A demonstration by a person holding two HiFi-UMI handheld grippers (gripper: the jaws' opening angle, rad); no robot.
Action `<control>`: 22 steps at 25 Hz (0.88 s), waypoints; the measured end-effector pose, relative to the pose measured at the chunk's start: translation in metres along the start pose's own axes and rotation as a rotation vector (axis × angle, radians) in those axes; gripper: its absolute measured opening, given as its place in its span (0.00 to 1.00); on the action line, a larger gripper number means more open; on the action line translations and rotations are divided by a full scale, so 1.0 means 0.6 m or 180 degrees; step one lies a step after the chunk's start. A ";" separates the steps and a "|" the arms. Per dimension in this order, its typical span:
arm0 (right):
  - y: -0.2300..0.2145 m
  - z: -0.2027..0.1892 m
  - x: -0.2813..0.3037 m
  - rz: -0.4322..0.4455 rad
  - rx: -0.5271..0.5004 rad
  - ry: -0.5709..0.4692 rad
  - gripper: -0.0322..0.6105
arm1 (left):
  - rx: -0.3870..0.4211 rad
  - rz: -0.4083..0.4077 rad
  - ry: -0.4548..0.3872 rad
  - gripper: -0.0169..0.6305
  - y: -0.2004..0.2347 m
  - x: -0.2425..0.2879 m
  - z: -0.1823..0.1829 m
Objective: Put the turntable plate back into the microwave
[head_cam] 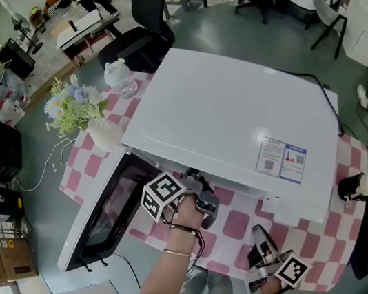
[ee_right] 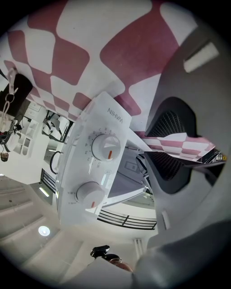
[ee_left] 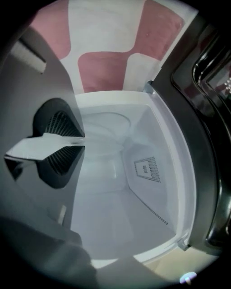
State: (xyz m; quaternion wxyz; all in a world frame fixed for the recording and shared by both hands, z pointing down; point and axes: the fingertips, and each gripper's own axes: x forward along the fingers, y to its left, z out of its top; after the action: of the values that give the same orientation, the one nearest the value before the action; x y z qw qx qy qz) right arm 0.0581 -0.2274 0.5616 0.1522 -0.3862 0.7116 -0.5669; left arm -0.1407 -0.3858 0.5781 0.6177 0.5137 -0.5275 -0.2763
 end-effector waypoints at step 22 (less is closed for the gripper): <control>0.009 -0.011 -0.026 0.0047 0.0060 -0.0074 0.18 | 0.0720 0.0696 0.0166 0.18 0.008 -0.011 -0.015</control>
State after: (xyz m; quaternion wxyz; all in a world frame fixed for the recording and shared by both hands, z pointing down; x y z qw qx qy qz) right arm 0.0623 -0.2112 0.5550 0.1682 -0.3859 0.7073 -0.5678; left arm -0.1354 -0.3755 0.5809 0.5958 0.5265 -0.5918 -0.1328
